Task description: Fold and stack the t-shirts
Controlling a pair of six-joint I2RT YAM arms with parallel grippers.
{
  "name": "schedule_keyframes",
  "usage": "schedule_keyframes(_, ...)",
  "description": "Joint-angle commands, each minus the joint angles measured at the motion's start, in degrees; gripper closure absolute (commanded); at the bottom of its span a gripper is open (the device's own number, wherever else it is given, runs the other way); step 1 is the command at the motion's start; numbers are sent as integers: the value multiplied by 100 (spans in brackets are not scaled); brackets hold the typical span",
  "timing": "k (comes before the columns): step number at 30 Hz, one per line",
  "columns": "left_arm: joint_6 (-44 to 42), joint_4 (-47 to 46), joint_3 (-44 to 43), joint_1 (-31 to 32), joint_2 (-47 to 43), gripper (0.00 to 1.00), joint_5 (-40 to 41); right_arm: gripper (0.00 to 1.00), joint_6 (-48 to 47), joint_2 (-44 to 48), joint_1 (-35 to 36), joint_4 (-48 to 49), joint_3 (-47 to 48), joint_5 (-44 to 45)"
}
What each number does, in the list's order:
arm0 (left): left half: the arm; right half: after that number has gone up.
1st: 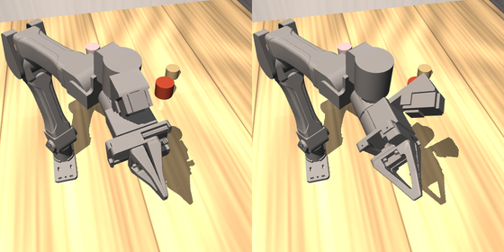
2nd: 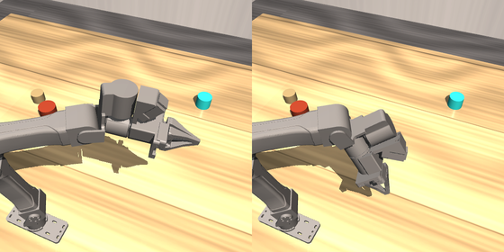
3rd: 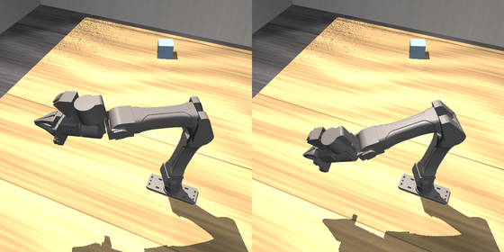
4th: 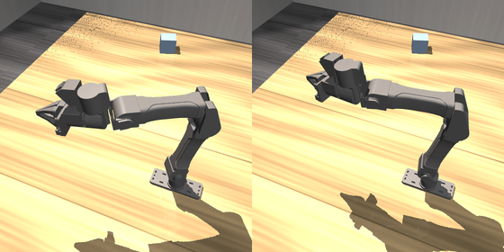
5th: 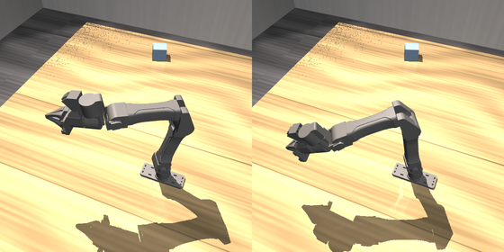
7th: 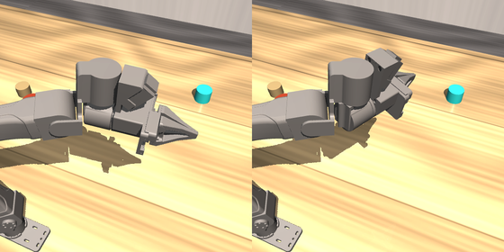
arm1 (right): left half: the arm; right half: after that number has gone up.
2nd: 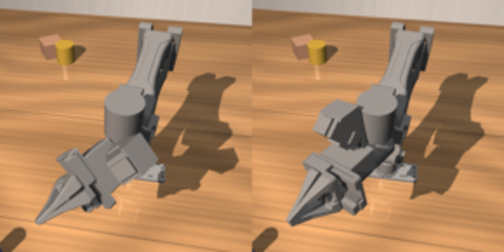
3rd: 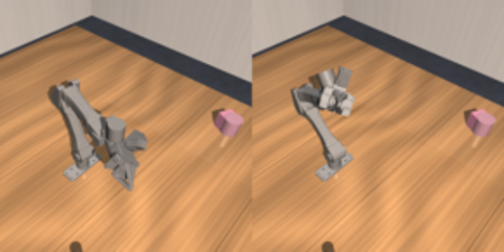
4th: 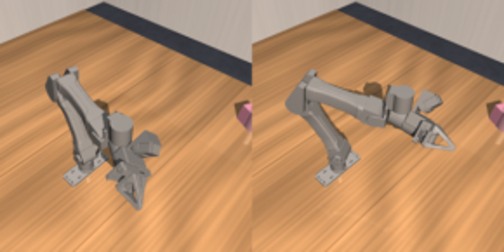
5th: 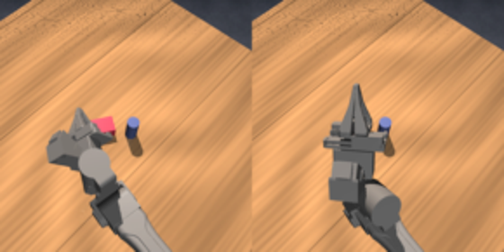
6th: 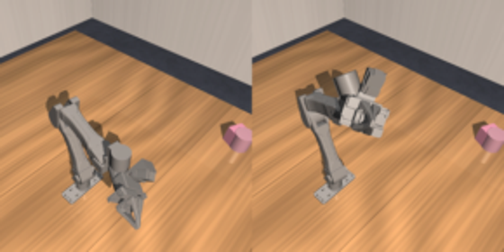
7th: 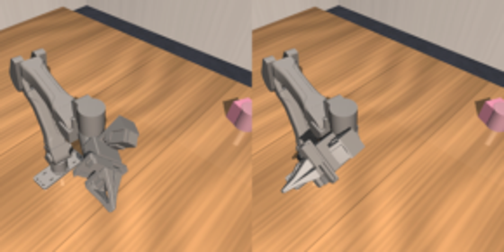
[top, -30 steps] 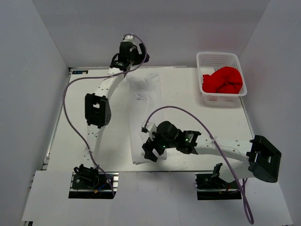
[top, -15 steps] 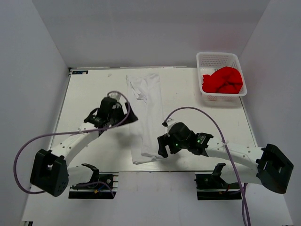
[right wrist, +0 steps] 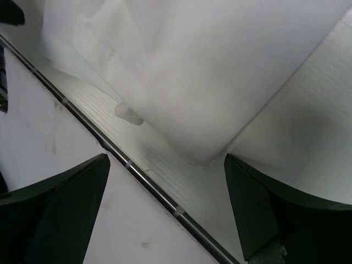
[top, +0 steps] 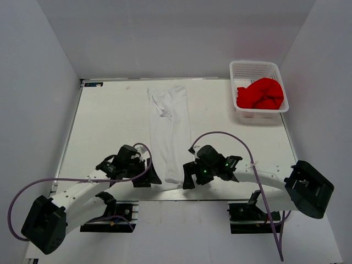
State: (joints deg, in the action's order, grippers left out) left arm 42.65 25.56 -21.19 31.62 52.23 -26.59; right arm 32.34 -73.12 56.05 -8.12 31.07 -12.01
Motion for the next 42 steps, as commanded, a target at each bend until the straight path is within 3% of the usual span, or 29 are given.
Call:
schedule_keyframes(1, -63, 106, 10, 213, 139, 30, -146, 9, 308, -44, -59, 83, -154, -48)
schedule_keyframes(2, -64, 272, -60, 213, 200, 36, 73, 9, 308, -36, -59, 82, -163, 5)
schedule_keyframes(4, -64, 187, -8, 336, 200, 36, 75, 12, 317, -62, -121, 82, -137, 67)
schedule_keyframes(6, -3, -24, 54, 397, 392, 37, 75, 21, 265, -202, -182, 4, -75, 32)
schedule_keyframes(7, -3, -25, 54, 459, 472, 39, 75, 33, 290, -220, -182, 12, -57, -11)
schedule_keyframes(9, 50, -209, 54, 512, 647, 43, 145, 41, 282, -342, -235, -40, -22, -21)
schedule_keyframes(17, 208, -429, 54, 802, 1263, 50, 619, 46, 238, -448, -340, -85, -5, 14)
schedule_keyframes(19, 208, -377, -34, 802, 1351, 58, 865, 53, 221, -492, -358, -93, 40, 93)
schedule_keyframes(21, 208, -498, -174, 802, 1431, 67, 980, 70, 221, -536, -376, -172, 83, 172)
schedule_keyframes(23, 208, -552, -245, 855, 1562, 100, 1076, 77, 186, -545, -393, -93, 118, 243)
schedule_keyframes(27, -37, -158, -770, 855, 1615, 100, 1498, 100, 97, -642, -393, -461, 522, 436)
schedule_keyframes(34, -380, 141, -1598, 794, 1308, 100, 1639, 100, 28, -703, -490, -1014, 1331, 1174)
schedule_keyframes(42, -214, 168, -2599, 644, 1922, 100, 2666, 100, -113, -1248, -903, -1411, 2657, 1983)
